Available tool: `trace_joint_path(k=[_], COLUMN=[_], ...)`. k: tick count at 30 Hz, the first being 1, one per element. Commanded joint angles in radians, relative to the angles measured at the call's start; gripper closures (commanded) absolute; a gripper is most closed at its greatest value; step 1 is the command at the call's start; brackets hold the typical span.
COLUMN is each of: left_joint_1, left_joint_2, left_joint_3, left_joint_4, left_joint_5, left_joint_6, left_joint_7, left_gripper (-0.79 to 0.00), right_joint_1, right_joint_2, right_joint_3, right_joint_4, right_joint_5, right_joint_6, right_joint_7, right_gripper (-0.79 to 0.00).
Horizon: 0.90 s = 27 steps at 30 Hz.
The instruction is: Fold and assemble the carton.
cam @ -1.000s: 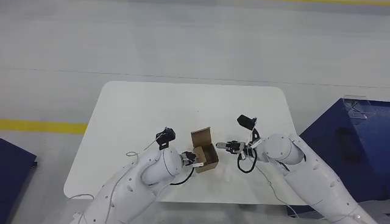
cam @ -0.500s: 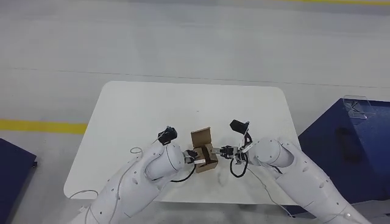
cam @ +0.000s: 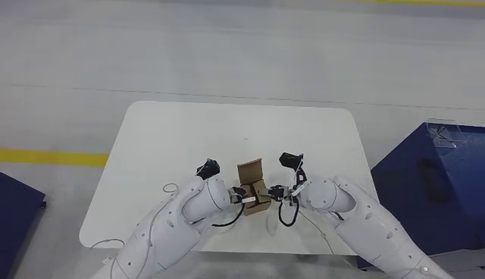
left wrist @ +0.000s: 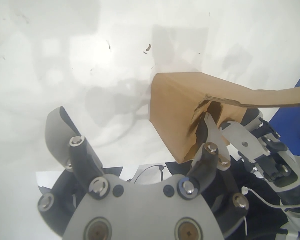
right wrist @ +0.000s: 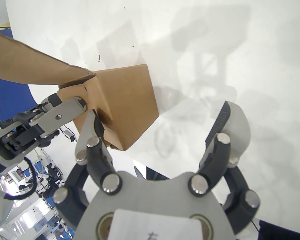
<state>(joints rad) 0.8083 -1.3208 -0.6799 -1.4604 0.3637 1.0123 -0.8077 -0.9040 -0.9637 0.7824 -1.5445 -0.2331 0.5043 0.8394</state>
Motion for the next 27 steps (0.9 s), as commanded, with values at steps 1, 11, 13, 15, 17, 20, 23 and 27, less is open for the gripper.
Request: trace_joint_path(k=[1,11,13,15,17,20,23,27], left_joint_1=[-0.002,0.025,0.037,0.057,0.086,0.144,0.186,0.212], left_joint_2=[-0.004,-0.019,-0.020,-0.016,-0.009,0.009,0.028,0.035], left_joint_3=[0.001,-0.013,-0.027,-0.057,-0.100,-0.173,-0.251,-0.329], left_joint_4=[0.010,-0.023,-0.054,-0.102,-0.154,-0.232,-0.296,-0.335], left_joint_5=[0.001,0.026,0.023,0.025,0.038,0.072,0.113,0.120], left_joint_6=[0.000,0.000,0.000,0.000,0.000,0.000,0.000,0.000], left_joint_7=[0.000,0.003,0.003,0.021,0.048,0.066,0.058,0.085], left_gripper=[-0.785,-0.785,-0.785,-0.785,-0.785,-0.785,-0.785,-0.785], right_joint_1=[0.000,-0.012,-0.014,-0.024,-0.037,-0.073,-0.114,-0.178], right_joint_2=[-0.003,-0.007,-0.008,-0.007,-0.002,0.009,0.025,0.053], right_joint_3=[0.000,0.038,0.050,0.069,0.095,0.157,0.227,0.311], right_joint_4=[0.004,0.024,0.022,0.010,-0.003,-0.020,-0.040,-0.075], right_joint_5=[-0.005,-0.001,0.008,0.031,0.044,0.091,0.134,0.141], right_joint_6=[0.001,-0.016,-0.025,-0.057,-0.093,-0.130,-0.160,-0.218], right_joint_7=[-0.005,-0.027,-0.035,-0.038,-0.043,-0.052,-0.021,0.089], right_gripper=[-0.785,-0.785,-0.785,-0.785,-0.785,-0.785,-0.785,-0.785])
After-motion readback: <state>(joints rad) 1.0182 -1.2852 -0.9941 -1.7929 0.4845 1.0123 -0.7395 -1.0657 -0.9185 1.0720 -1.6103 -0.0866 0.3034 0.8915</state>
